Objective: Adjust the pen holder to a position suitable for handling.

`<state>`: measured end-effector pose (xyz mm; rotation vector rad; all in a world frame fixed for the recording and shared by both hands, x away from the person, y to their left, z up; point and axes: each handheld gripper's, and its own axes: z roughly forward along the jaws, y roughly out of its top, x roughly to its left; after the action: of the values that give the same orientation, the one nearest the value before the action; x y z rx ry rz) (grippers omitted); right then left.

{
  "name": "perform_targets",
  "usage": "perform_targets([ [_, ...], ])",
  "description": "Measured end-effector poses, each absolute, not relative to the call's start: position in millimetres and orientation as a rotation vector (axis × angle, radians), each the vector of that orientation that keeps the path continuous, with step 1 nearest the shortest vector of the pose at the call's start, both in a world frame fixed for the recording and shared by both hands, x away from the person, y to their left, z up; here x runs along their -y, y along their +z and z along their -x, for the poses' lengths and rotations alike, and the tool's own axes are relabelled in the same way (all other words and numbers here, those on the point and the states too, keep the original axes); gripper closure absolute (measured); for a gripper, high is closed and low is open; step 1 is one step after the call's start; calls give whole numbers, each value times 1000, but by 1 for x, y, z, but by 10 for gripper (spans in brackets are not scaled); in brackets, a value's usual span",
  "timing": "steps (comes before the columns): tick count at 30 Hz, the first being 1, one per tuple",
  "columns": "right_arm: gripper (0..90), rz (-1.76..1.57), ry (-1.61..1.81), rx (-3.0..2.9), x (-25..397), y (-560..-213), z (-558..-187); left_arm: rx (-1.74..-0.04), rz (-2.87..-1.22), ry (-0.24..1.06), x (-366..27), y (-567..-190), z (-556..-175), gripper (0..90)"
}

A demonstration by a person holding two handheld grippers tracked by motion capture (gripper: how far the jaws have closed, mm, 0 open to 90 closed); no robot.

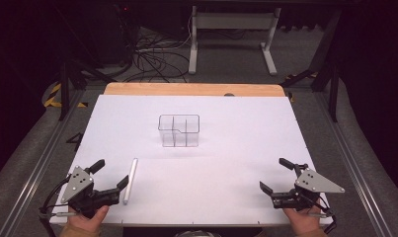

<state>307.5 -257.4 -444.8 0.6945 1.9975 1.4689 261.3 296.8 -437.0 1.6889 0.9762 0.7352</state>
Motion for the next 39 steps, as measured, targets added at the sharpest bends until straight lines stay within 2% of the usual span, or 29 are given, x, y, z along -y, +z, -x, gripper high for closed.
perform_targets([
  [26,28,-666,1491,-1976,256,-447,-306,-973,-1712,717,-291,-427,-260,84],
  [39,28,-659,1492,-1983,255,-447,-305,-1022,-1797,673,-284,-406,-278,89],
])
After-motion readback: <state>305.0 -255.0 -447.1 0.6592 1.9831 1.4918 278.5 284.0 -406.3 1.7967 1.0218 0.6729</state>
